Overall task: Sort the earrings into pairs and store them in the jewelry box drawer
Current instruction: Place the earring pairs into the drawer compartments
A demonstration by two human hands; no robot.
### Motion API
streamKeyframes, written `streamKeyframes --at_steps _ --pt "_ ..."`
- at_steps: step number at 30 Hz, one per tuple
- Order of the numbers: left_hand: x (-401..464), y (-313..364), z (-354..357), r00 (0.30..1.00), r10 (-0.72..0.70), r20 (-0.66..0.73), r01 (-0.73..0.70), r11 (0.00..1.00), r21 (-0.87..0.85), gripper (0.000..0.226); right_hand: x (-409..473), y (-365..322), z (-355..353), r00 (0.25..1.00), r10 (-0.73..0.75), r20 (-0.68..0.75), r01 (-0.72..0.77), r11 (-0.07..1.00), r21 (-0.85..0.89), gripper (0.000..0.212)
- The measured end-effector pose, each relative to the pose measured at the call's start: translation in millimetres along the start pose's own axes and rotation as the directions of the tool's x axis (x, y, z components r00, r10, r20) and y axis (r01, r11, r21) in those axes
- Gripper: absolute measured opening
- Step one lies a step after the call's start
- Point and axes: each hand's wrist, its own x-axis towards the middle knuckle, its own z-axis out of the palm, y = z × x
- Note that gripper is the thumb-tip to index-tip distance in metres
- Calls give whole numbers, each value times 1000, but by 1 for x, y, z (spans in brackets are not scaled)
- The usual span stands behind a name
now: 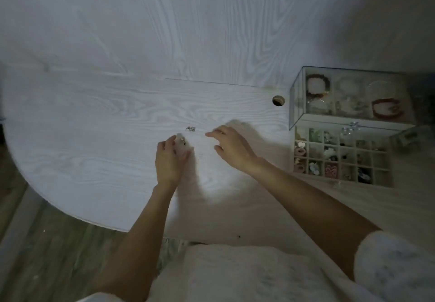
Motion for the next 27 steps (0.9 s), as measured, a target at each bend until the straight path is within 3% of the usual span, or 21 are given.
streamKeyframes --at_steps 3,7,11,20,27 --pt "13 0 0 1000 12 19 -12 1000 -12 55 39 -19 15 999 -48 24 48 998 -31 47" --pt "24 -1 -3 999 46 25 -46 999 8 37 74 -32 27 999 2 34 -1 1000 -14 47" --pt "32 -7 -3 990 133 38 -133 991 0 15 85 -34 35 998 -34 47 39 992 -122 31" --pt "15 -10 -5 947 296 125 -305 950 62 13 34 -12 35 992 -118 -37 110 980 -165 17" --pt "-10 1 5 942 271 197 -299 946 128 13 -36 10 34 988 12 -155 -46 974 -222 14"
